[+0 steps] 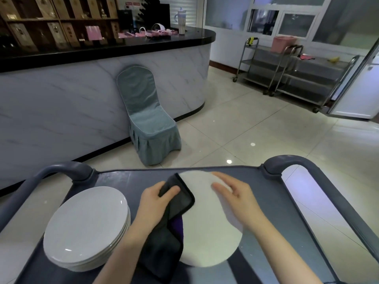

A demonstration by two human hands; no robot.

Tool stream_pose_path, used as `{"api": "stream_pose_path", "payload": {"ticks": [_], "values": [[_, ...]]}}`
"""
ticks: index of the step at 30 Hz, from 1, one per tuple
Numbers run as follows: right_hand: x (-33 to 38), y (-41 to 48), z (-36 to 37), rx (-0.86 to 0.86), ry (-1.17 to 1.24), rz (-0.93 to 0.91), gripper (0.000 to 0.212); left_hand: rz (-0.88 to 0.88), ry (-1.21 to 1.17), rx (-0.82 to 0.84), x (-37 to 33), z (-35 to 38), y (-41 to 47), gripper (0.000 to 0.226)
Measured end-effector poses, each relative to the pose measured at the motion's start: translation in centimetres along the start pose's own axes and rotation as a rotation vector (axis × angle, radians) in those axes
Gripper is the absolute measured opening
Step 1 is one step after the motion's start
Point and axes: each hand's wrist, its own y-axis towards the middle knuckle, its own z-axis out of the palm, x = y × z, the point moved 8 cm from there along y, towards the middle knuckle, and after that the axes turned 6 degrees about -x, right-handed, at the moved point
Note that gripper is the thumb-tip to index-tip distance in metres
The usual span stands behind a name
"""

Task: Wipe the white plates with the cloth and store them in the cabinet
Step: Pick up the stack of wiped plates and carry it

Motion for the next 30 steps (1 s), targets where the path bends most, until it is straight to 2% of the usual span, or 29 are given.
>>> {"api": "stream_pose_path", "payload": {"ticks": [2,4,5,8,11,13,15,18,21,23,26,30], "values": [[-0.5,-0.2,-0.9,-0.165,0.224,0.078,0.029,-0.177,-0.188,-0.216,2.3,-0.6,-1.6,0.024],[-1.0,-0.6,-0.7,-0.236,0.261,0.126,0.030,-0.293,-0.240,-0.307,4.0,-0.5,-2.6,0.029],[-1.3,-0.7,-0.5,-0.225,0.228,0.121,0.031,-0.294,-0.207,-0.308,4.1,-0.8,-2.5,0.032],[-1.3,-0.4,0.1,-0.045,0.081,0.077,0.032,-0.158,-0.078,-0.157,2.5,-1.2,-1.2,0.036],[-0.8,-0.8,2.9,0.244,-0.091,0.013,0.030,0.010,0.086,0.155,-0.8,0.5,-0.2,0.021],[-0.6,-0.9,3.4,0.267,-0.077,0.005,0.029,0.037,0.174,0.282,-1.5,1.5,0.0,0.021],[-0.5,-0.3,2.2,0.151,0.011,0.036,0.028,-0.002,0.130,0.175,-1.4,0.5,0.2,0.024],[-1.4,-0.5,0.8,-0.167,0.268,0.127,0.032,-0.195,-0.156,-0.170,1.1,-1.8,-0.6,0.019],[-2.7,-3.2,1.7,-0.568,0.282,0.214,0.030,-0.492,-0.425,-0.382,4.6,-0.7,-3.0,0.019],[-3.3,-4.7,2.4,-0.667,0.291,0.264,0.028,-0.579,-0.434,-0.441,6.0,0.0,-4.1,0.024],[-4.1,-4.2,2.6,-0.476,0.203,0.285,0.022,-0.535,-0.425,-0.463,5.7,-1.2,-3.7,0.030],[-3.1,-1.3,0.3,-0.151,-0.003,0.210,0.022,-0.253,-0.195,-0.336,2.2,-3.4,-1.6,0.027]]}}
